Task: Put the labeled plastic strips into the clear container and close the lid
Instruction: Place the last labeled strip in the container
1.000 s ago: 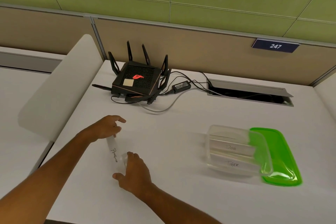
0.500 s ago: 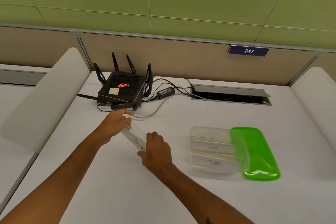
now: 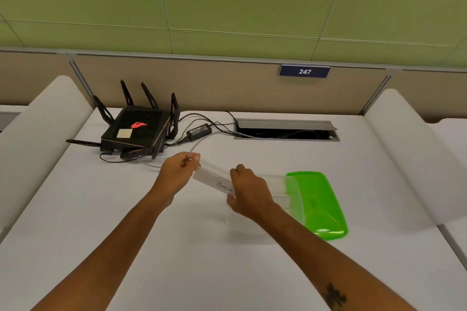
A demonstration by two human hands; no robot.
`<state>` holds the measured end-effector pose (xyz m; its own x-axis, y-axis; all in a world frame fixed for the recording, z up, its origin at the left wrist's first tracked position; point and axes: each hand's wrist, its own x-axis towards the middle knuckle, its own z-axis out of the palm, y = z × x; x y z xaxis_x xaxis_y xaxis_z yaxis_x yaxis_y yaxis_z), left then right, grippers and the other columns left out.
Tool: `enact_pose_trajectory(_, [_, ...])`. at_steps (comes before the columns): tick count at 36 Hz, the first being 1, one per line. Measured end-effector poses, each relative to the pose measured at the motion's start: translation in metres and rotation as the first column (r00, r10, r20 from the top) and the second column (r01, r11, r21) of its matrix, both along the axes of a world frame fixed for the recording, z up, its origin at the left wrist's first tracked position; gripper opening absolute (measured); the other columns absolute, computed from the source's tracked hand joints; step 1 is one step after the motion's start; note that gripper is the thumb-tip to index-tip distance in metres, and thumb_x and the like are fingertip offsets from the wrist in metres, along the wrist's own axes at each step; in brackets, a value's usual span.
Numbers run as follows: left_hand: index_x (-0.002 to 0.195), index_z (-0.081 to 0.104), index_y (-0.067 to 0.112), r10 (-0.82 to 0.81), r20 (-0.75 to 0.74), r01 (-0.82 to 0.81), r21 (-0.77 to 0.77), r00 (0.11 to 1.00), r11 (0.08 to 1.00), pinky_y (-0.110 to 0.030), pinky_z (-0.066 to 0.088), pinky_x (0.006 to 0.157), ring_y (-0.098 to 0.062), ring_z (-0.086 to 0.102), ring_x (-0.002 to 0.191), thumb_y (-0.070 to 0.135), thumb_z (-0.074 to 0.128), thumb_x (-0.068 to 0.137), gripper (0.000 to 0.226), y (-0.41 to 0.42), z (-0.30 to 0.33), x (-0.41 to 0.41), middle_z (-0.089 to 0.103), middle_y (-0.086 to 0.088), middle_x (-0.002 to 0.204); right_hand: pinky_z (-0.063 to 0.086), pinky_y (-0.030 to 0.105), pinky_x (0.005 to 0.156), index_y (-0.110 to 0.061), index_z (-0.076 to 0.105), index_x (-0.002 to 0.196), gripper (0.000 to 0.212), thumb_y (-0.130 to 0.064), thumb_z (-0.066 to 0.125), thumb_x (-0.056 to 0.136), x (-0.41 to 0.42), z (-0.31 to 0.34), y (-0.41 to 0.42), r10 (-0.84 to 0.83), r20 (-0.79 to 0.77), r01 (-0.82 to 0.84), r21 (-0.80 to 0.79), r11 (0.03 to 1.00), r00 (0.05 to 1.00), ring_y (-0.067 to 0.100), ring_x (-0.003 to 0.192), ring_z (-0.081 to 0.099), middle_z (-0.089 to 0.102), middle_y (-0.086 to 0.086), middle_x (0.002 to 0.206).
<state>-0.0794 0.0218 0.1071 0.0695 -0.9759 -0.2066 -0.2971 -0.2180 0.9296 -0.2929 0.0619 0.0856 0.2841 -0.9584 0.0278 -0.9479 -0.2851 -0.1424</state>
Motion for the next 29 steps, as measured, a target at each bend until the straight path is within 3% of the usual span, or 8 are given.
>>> enact_pose_trajectory(4, [0.109, 0.073, 0.030, -0.070, 0.035, 0.071, -0.026, 0.997, 0.997, -0.019, 0.051, 0.077, -0.005, 0.064, 0.089, 0.027, 0.066, 0.096, 0.015, 0.012, -0.009, -0.031, 0.072, 0.008, 0.100, 0.055, 0.043, 0.061, -0.009, 0.055, 0.111, 0.042, -0.031, 0.070, 0.078, -0.044, -0.003, -0.001, -0.002, -0.059, 0.007, 0.082, 0.997, 0.998, 0.029, 0.088, 0.057, 0.050, 0.008, 0.109])
enact_pose_trajectory(8, [0.111, 0.074, 0.026, -0.144, 0.097, 0.148, -0.026, 0.985, 0.989, -0.005, 0.047, 0.070, -0.001, 0.065, 0.089, 0.022, 0.068, 0.095, 0.018, 0.026, -0.018, -0.061, 0.072, 0.010, 0.101, 0.055, 0.041, 0.064, -0.010, 0.058, 0.116, 0.048, -0.035, 0.073, 0.078, -0.078, -0.010, -0.002, 0.004, -0.078, 0.007, 0.135, 0.991, 0.997, 0.028, 0.090, 0.059, 0.051, 0.007, 0.112])
enact_pose_trajectory(13, [0.121, 0.070, 0.021, -0.197, 0.152, 0.197, 0.013, 0.968, 0.980, -0.015, 0.050, 0.081, -0.007, 0.066, 0.099, 0.025, 0.067, 0.095, 0.027, 0.040, -0.028, -0.090, 0.071, 0.006, 0.111, 0.053, 0.037, 0.066, -0.011, 0.059, 0.119, 0.049, -0.034, 0.073, 0.078, -0.107, -0.025, 0.001, 0.023, -0.091, -0.007, 0.181, 0.983, 0.996, 0.028, 0.097, 0.061, 0.052, 0.006, 0.116])
enact_pose_trajectory(22, [0.132, 0.064, 0.019, -0.267, 0.302, 0.239, 0.127, 0.915, 0.963, -0.031, 0.054, 0.095, -0.012, 0.066, 0.100, 0.029, 0.065, 0.095, 0.039, 0.057, -0.047, -0.108, 0.063, 0.005, 0.122, 0.053, 0.037, 0.070, -0.014, 0.057, 0.126, 0.056, -0.033, 0.073, 0.077, -0.124, -0.050, 0.009, 0.073, -0.064, -0.056, 0.244, 0.968, 0.995, 0.028, 0.100, 0.064, 0.056, 0.004, 0.119])
enact_pose_trajectory(29, [0.141, 0.058, 0.017, -0.359, 0.462, 0.295, 0.207, 0.811, 0.933, -0.023, 0.042, 0.100, -0.019, 0.058, 0.124, 0.036, 0.062, 0.096, 0.049, 0.060, -0.059, -0.113, 0.059, -0.001, 0.137, 0.054, 0.035, 0.077, -0.015, 0.060, 0.122, 0.055, -0.029, 0.077, 0.071, -0.123, -0.063, 0.005, 0.081, -0.043, -0.064, 0.303, 0.951, 0.996, 0.027, 0.104, 0.063, 0.063, 0.003, 0.116])
